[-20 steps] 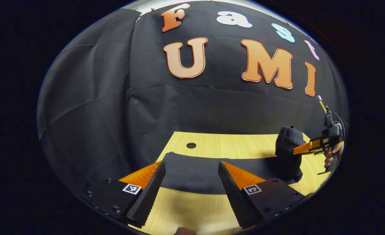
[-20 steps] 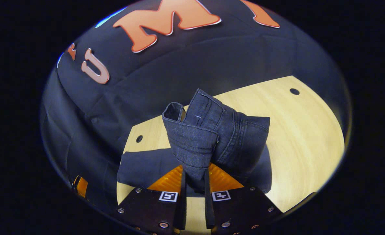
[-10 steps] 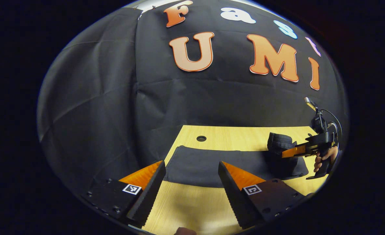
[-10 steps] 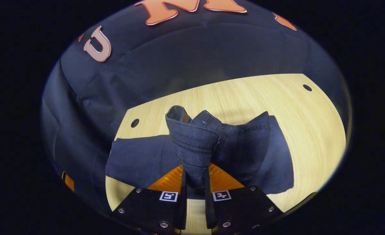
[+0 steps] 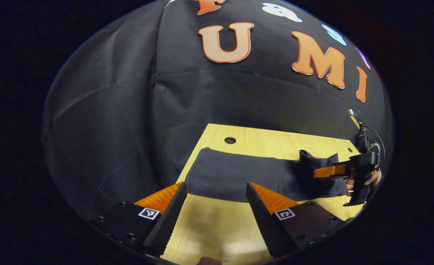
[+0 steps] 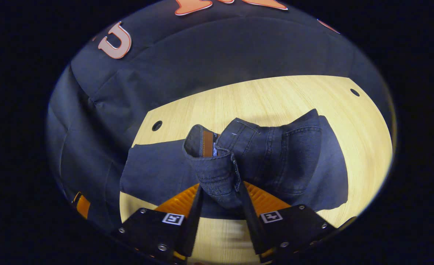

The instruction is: Grasp the waist and the cuffs of the jeans and fold them to make the two legs overlap; first hold the waist and fold one-third of the jeans toward the cuffs, then hold the cuffs and fold the remaining one-third in the same direction to finish folding.

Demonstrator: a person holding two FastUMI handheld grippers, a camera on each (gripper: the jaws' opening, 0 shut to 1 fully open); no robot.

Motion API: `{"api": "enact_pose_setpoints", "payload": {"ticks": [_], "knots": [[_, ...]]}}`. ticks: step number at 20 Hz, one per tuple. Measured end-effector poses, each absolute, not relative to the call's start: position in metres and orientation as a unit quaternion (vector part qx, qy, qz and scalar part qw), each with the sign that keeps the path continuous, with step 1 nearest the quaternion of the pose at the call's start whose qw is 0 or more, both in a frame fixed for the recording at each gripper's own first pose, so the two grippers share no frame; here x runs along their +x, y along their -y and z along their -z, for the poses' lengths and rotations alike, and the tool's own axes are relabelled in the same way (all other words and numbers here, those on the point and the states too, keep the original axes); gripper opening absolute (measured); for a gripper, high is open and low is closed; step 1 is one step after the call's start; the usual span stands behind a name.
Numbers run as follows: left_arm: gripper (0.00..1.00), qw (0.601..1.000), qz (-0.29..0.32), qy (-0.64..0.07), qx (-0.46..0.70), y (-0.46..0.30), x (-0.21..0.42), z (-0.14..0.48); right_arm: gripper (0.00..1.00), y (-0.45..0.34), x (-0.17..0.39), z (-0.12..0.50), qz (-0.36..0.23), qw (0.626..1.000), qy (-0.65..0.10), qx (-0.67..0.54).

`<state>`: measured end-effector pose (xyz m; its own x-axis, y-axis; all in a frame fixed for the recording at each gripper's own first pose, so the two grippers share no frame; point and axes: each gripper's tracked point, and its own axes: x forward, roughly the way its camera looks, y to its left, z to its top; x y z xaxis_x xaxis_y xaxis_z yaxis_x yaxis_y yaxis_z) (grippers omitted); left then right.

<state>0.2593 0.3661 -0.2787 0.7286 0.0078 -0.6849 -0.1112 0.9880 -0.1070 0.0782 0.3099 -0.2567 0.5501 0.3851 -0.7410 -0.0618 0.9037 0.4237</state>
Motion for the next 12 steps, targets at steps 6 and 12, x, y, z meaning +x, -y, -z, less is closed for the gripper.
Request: {"api": "enact_pose_setpoints", "payload": {"ticks": [6, 12], "knots": [[0.99, 0.881, -0.05, -0.451, -0.133, -0.381, 0.264, 0.329, 0.9, -0.321, 0.068, 0.228, -0.148, 0.872, -0.428, 0.187], [0.99, 0.811, -0.074, -0.544, -0.203, -0.396, 0.278, 0.385, 0.94, -0.277, 0.055, 0.194, -0.124, 0.899, -0.388, 0.163]]}}
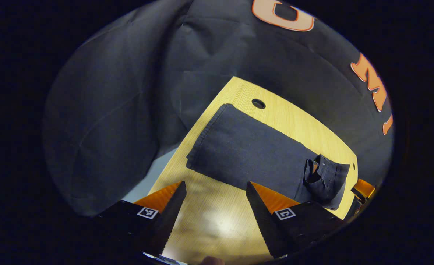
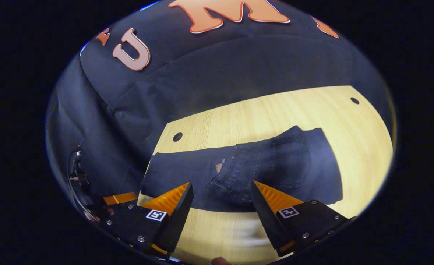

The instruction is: Grasp the waist and the cuffs of the jeans and fold them to make the two legs overlap; first hold the waist and fold one-third of the jeans toward the cuffs, then hold the cuffs and fold the remaining one-third in the same direction to finish folding.

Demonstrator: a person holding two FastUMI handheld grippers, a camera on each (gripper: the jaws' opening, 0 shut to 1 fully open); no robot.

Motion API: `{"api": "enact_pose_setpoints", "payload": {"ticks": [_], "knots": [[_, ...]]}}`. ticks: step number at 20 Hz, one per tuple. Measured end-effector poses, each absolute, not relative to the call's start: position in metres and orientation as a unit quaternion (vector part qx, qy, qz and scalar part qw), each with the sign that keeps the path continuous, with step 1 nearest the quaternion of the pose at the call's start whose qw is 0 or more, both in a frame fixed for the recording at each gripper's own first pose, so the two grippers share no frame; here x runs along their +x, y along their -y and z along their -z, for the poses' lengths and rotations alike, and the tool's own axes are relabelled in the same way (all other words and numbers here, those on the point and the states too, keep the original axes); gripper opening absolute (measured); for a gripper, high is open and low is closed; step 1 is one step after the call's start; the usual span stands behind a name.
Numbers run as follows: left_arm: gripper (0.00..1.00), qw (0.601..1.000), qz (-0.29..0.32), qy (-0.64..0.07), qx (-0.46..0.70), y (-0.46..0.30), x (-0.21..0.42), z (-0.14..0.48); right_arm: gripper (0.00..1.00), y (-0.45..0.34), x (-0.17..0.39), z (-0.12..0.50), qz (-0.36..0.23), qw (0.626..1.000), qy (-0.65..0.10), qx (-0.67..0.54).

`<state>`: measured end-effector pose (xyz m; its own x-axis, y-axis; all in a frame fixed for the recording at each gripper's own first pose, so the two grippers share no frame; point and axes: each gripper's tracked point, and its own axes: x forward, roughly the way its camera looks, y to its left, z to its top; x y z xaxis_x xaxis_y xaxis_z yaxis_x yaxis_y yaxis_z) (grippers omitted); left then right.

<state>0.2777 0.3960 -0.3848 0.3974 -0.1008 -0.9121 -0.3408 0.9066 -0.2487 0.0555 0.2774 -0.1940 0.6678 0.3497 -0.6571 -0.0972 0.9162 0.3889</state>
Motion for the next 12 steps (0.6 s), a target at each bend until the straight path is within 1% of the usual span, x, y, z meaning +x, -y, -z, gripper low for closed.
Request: {"api": "enact_pose_setpoints", "payload": {"ticks": [4, 7, 11, 12], "knots": [[0.99, 0.765, -0.093, -0.594, -0.231, -0.402, 0.29, 0.416, 0.97, -0.245, 0.045, 0.181, -0.098, 0.909, -0.37, 0.165], [0.99, 0.72, -0.091, -0.624, -0.29, -0.391, 0.302, 0.429, 0.97, -0.224, 0.034, 0.184, -0.081, 0.912, -0.369, 0.159], [0.99, 0.692, -0.136, -0.655, -0.273, -0.401, 0.307, 0.453, 0.97, -0.201, 0.023, 0.182, -0.066, 0.916, -0.365, 0.154], [0.99, 0.688, -0.138, -0.658, -0.273, -0.399, 0.31, 0.456, 0.96, -0.197, 0.02, 0.183, -0.066, 0.915, -0.367, 0.154]]}}
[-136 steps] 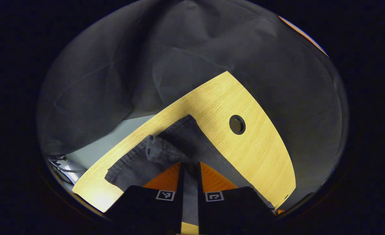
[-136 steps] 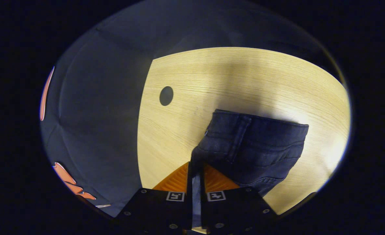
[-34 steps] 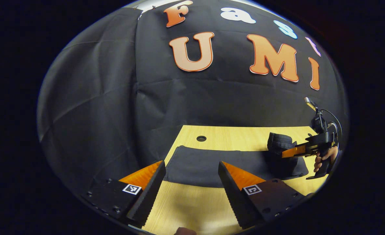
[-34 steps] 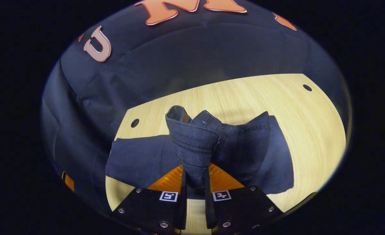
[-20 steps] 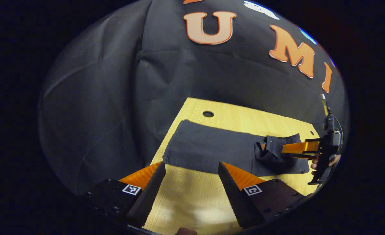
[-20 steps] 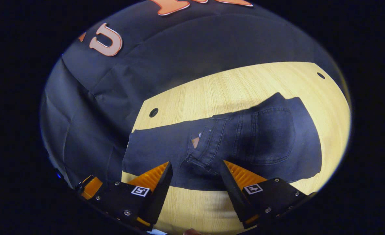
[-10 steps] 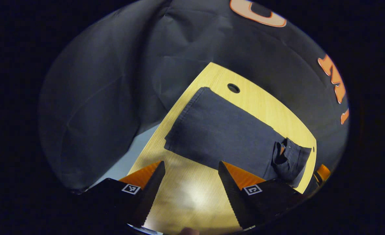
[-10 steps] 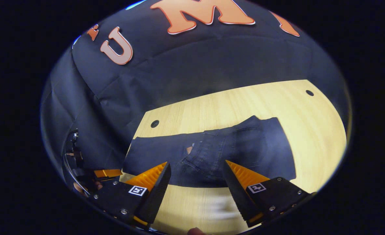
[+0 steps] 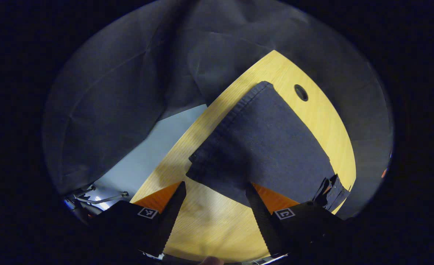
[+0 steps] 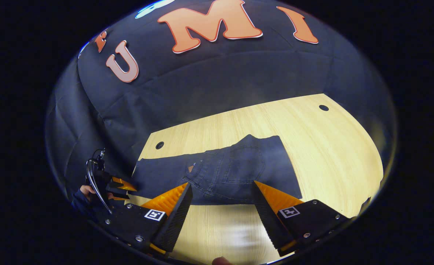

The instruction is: Grasp the waist and the cuffs of the jeans and fold them to make the two legs overlap; first hold the waist and fold one-third of the jeans toward the cuffs, then hold the cuffs and fold the remaining one-third in the same direction to finish folding.

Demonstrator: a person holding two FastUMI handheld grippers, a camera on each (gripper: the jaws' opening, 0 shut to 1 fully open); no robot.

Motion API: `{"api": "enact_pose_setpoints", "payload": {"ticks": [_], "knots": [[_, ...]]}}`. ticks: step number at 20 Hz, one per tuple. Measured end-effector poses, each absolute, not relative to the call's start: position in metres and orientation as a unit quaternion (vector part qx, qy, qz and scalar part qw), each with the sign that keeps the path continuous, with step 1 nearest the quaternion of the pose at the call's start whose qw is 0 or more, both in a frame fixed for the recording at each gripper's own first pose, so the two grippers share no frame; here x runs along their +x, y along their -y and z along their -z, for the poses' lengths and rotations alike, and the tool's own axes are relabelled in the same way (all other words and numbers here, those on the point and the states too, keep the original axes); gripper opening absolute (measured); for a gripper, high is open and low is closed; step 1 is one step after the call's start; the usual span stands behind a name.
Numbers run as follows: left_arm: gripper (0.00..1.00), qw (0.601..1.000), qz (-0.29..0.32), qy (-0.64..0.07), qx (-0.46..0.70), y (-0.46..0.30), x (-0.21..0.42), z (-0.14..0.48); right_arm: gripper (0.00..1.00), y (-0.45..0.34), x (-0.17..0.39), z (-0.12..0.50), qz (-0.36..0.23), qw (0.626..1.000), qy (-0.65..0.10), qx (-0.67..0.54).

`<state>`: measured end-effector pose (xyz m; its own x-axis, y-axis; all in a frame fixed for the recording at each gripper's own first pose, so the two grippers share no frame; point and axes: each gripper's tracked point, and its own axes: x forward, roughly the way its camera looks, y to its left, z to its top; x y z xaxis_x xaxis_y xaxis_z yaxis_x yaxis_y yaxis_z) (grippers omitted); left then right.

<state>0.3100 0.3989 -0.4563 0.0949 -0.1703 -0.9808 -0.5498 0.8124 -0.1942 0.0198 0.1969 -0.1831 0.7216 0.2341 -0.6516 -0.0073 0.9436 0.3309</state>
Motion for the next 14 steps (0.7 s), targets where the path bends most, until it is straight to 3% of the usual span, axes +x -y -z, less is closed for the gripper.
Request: {"api": "enact_pose_setpoints", "payload": {"ticks": [9, 11, 14], "knots": [[0.96, 0.679, -0.193, -0.68, -0.201, -0.39, 0.33, 0.47, 0.97, -0.171, 0.023, 0.181, -0.06, 0.915, -0.361, 0.169], [0.9, 0.686, -0.185, -0.673, -0.203, -0.387, 0.333, 0.472, 0.97, -0.17, 0.023, 0.184, -0.06, 0.913, -0.366, 0.17], [0.08, 0.726, -0.157, -0.633, -0.218, -0.374, 0.355, 0.473, 0.97, -0.17, 0.025, 0.184, -0.068, 0.909, -0.369, 0.181]]}}
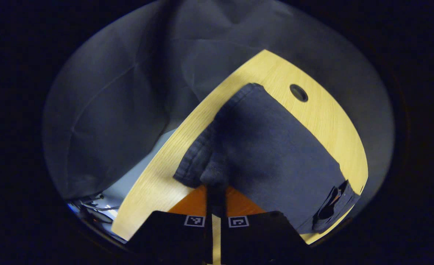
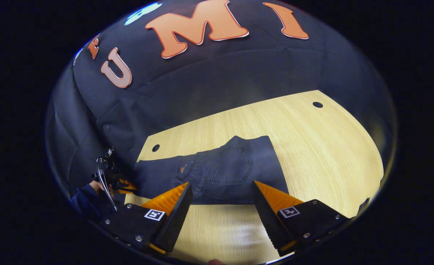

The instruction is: Grasp the waist and the cuffs of the jeans and fold them to make the two legs overlap; first hold the waist and fold one-third of the jeans toward the cuffs, then hold the cuffs and fold the remaining one-third in the same direction to finish folding.

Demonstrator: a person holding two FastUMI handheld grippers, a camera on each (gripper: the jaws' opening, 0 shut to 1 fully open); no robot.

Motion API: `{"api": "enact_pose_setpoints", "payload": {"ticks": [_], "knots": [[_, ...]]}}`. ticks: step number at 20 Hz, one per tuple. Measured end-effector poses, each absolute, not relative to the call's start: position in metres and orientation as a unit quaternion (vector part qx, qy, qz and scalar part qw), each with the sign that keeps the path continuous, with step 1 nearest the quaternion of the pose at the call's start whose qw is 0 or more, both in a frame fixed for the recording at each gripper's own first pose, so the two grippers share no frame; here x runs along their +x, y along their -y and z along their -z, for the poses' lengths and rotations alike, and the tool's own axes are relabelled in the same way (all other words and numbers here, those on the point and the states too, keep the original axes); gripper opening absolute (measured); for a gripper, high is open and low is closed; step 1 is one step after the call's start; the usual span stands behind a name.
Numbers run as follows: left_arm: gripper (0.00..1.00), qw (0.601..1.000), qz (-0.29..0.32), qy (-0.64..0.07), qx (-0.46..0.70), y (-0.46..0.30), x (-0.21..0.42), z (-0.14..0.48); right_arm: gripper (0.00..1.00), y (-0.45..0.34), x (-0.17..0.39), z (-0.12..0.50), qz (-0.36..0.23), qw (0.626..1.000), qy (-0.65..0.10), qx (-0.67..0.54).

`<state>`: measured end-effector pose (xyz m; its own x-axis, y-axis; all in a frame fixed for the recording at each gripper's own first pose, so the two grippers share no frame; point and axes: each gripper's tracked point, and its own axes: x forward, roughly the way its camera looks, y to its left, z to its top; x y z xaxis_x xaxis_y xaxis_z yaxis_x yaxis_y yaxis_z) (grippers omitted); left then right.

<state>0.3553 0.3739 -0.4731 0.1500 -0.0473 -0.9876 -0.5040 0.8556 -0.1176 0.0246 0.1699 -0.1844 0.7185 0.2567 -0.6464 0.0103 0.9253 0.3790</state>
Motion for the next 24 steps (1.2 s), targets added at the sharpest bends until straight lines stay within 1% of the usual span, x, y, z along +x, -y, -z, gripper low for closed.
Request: {"api": "enact_pose_setpoints", "payload": {"ticks": [1, 2, 3, 6, 11, 14, 19, 24], "knots": [[0.08, 0.73, -0.155, -0.626, -0.225, -0.373, 0.351, 0.471, 0.96, -0.169, 0.026, 0.182, -0.07, 0.91, -0.366, 0.184], [0.03, 0.733, -0.148, -0.621, -0.236, -0.37, 0.35, 0.478, 0.97, -0.168, 0.029, 0.179, -0.071, 0.91, -0.363, 0.186], [0.02, 0.737, -0.143, -0.613, -0.244, -0.371, 0.349, 0.473, 0.97, -0.166, 0.03, 0.177, -0.071, 0.911, -0.361, 0.186], [0.02, 0.765, -0.121, -0.579, -0.253, -0.369, 0.363, 0.454, 0.97, -0.159, 0.038, 0.172, -0.068, 0.917, -0.351, 0.176], [0.01, 0.805, -0.103, -0.541, -0.222, -0.367, 0.37, 0.41, 0.97, -0.147, 0.049, 0.163, -0.064, 0.929, -0.332, 0.152], [0.01, 0.836, -0.081, -0.507, -0.195, -0.359, 0.381, 0.374, 0.99, -0.138, 0.052, 0.161, -0.063, 0.934, -0.326, 0.135], [0.01, 0.873, -0.049, -0.46, -0.155, -0.347, 0.392, 0.303, 0.99, -0.125, 0.056, 0.16, -0.066, 0.934, -0.325, 0.136], [0.01, 0.905, 0.005, -0.41, -0.116, -0.296, 0.397, 0.234, 0.99, -0.109, 0.059, 0.163, -0.067, 0.937, -0.322, 0.119]]}}
